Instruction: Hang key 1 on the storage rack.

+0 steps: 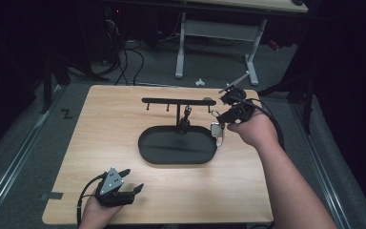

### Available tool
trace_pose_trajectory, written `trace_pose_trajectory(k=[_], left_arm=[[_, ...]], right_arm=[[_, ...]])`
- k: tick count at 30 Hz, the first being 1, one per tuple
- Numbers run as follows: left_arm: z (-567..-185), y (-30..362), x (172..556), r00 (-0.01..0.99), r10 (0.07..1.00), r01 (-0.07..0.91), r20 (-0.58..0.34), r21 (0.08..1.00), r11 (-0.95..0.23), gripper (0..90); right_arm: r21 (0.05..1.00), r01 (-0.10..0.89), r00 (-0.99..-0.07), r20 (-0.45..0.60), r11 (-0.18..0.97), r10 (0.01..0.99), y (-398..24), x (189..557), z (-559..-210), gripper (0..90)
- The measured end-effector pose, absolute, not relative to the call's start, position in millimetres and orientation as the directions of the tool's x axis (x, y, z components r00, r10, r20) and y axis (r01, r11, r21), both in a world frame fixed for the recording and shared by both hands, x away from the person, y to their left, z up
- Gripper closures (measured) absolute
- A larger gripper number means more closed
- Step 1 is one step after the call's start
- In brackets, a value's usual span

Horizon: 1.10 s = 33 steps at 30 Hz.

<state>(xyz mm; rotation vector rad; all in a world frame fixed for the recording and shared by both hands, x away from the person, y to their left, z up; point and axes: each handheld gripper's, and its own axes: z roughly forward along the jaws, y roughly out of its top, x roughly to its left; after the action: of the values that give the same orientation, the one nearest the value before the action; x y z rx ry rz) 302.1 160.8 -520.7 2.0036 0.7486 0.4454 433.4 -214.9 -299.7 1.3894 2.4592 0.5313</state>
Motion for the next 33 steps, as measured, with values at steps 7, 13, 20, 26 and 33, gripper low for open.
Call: trace_pose_trajectory(k=[7, 13, 20, 26, 33], left_arm=[[-521, 162, 302, 0.750, 0.662, 0.330, 0.012, 0.860, -0.389, 28.2], [-521, 162, 302, 0.751, 0.660, 0.331, 0.009, 0.860, -0.388, 28.2], [-522, 160, 302, 0.755, 0.656, 0.331, 0.012, 0.857, -0.396, 28.2], [-524, 161, 302, 0.753, 0.658, 0.335, 0.010, 0.855, -0.395, 28.2], [-523, 161, 302, 0.753, 0.658, 0.333, 0.012, 0.856, -0.396, 28.2]], right_arm=[[0.441, 0.770, -0.493, -0.048, 0.461, 0.869, -206, 449, -309, 75.8], [0.436, 0.773, -0.490, -0.051, 0.461, 0.870, -202, 457, -319, 76.3], [0.432, 0.773, -0.491, -0.056, 0.464, 0.869, -198, 462, -339, 86.5], [0.443, 0.763, -0.505, -0.043, 0.470, 0.862, -195, 463, -346, 87.3], [0.444, 0.760, -0.507, -0.052, 0.475, 0.860, -198, 458, -340, 87.5]])
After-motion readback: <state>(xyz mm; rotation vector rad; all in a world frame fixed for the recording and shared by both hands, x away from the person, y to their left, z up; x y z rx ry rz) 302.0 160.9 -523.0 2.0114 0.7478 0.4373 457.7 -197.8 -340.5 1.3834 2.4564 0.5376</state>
